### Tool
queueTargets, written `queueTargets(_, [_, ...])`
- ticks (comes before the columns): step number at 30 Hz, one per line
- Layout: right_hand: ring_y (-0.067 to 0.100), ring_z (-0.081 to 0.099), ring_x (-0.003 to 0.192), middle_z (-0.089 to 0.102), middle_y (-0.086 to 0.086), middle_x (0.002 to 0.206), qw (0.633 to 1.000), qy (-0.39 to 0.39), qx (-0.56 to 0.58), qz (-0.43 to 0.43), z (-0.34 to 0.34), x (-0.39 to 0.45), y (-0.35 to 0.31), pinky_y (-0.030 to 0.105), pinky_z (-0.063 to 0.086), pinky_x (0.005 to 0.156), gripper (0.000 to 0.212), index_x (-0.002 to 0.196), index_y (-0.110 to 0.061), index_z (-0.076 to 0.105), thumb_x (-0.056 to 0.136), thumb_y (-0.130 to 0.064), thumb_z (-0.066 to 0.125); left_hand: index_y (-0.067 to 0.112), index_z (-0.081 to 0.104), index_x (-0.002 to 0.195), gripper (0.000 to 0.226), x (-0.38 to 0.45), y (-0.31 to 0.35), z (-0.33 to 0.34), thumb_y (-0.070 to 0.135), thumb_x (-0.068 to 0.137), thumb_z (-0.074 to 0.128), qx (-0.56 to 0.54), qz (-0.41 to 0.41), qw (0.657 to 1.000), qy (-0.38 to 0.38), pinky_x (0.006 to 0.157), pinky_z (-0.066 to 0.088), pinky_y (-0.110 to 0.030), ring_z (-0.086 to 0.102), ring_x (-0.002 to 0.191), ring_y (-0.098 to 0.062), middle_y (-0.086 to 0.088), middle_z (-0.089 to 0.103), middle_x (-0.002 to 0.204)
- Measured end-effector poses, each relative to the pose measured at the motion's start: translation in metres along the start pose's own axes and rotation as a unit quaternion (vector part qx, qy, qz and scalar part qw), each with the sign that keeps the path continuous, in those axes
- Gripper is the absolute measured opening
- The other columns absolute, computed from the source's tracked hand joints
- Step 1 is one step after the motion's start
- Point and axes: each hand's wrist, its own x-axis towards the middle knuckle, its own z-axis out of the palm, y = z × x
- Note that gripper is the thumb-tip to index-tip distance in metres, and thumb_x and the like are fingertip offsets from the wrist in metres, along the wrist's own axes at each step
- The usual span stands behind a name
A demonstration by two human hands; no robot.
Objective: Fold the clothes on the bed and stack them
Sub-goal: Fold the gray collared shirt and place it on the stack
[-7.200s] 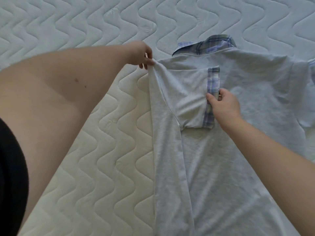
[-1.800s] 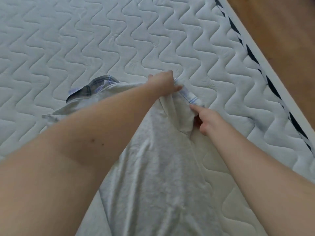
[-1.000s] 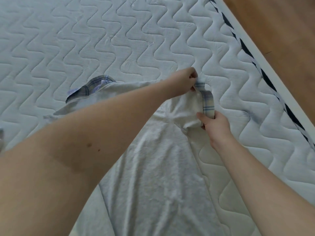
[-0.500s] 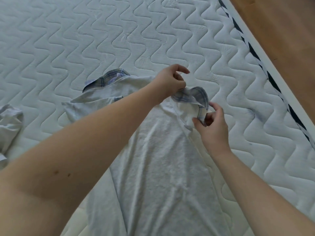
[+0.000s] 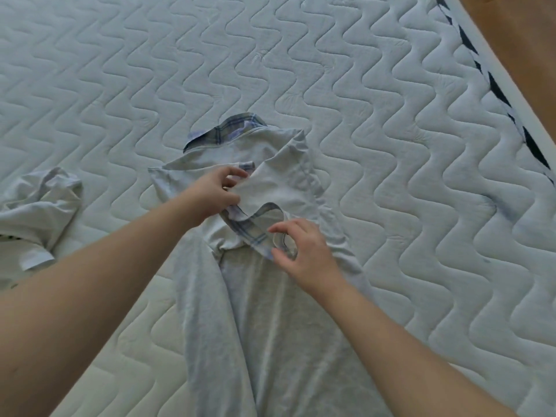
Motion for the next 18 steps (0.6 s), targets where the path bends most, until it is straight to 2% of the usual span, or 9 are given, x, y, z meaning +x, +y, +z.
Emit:
queueTargets(3, [0.012, 0.053, 0.107, 0.062, -0.004, 0.112, 0.999, 0.011, 0.01, 0.028, 0.0, 0.003, 0.009, 0.029, 0.04, 0.099, 0.032, 0.115, -0.018, 0.065, 0.084, -0.019, 0.072, 0.018, 0.057, 0.123, 0.04, 0.008, -0.008, 0.004, 0.005, 0.086, 0.063, 0.108, -0.009, 0.994, 0.026, 0.078, 0.054, -0.036, 0.061, 0.09, -0.021, -0.007, 0.06, 0.109])
queueTargets(6, [0.02, 0.053, 0.112, 0.062, 0.001, 0.116, 0.994, 0.051, -0.027, 0.093, -0.006, 0.012, 0.025, 0.038, 0.04, 0.101, 0.033, 0.12, -0.014, 0.062, 0.088, -0.018, 0.067, 0.016, 0.057, 0.126, 0.035, 0.023, -0.001, 0.013, 0.024, 0.092, 0.062, 0.225, 0.049, 0.97, 0.081, 0.08, 0.046, -0.027, 0.059, 0.097, -0.018, -0.002, 0.062, 0.111])
queueTargets(9, [0.024, 0.047, 0.121, 0.057, 0.005, 0.127, 0.985, 0.04, -0.06, 0.156, -0.013, 0.023, 0.039, 0.036, 0.035, 0.105, 0.042, 0.131, -0.014, 0.056, 0.091, -0.021, 0.063, 0.014, 0.055, 0.129, 0.037, 0.044, 0.019, 0.028, 0.031, 0.096, 0.057, 0.224, 0.096, 0.966, 0.086, 0.086, 0.043, -0.026, 0.058, 0.107, -0.019, -0.003, 0.061, 0.118])
queueTargets(12, [0.024, 0.042, 0.128, 0.052, 0.005, 0.137, 0.982, 0.005, -0.094, 0.164, -0.014, 0.03, 0.048, 0.035, 0.031, 0.109, 0.05, 0.14, -0.015, 0.049, 0.093, -0.024, 0.061, 0.012, 0.052, 0.134, 0.042, 0.069, 0.047, 0.042, 0.033, 0.098, 0.055, 0.24, 0.136, 0.957, 0.085, 0.096, 0.041, -0.03, 0.055, 0.118, -0.021, -0.005, 0.058, 0.13])
queueTargets(16, [0.023, 0.036, 0.135, 0.043, 0.002, 0.148, 0.977, -0.055, -0.148, 0.141, -0.008, 0.033, 0.055, 0.035, 0.026, 0.113, 0.057, 0.147, -0.016, 0.04, 0.094, -0.028, 0.058, 0.006, 0.058, 0.123, 0.043, 0.101, 0.079, 0.061, 0.04, 0.097, 0.055, 0.291, 0.12, 0.947, 0.06, 0.091, 0.041, -0.031, 0.056, 0.115, -0.029, -0.014, 0.062, 0.122])
queueTargets(18, [0.02, 0.026, 0.143, 0.033, 0.0, 0.156, 0.971, -0.08, -0.179, 0.134, -0.002, 0.03, 0.059, 0.035, 0.02, 0.117, 0.062, 0.151, -0.018, 0.033, 0.094, -0.033, 0.056, 0.004, 0.06, 0.115, 0.043, 0.112, 0.088, 0.069, 0.043, 0.098, 0.052, 0.335, 0.101, 0.936, 0.029, 0.085, 0.04, -0.031, 0.057, 0.111, -0.032, -0.018, 0.064, 0.117])
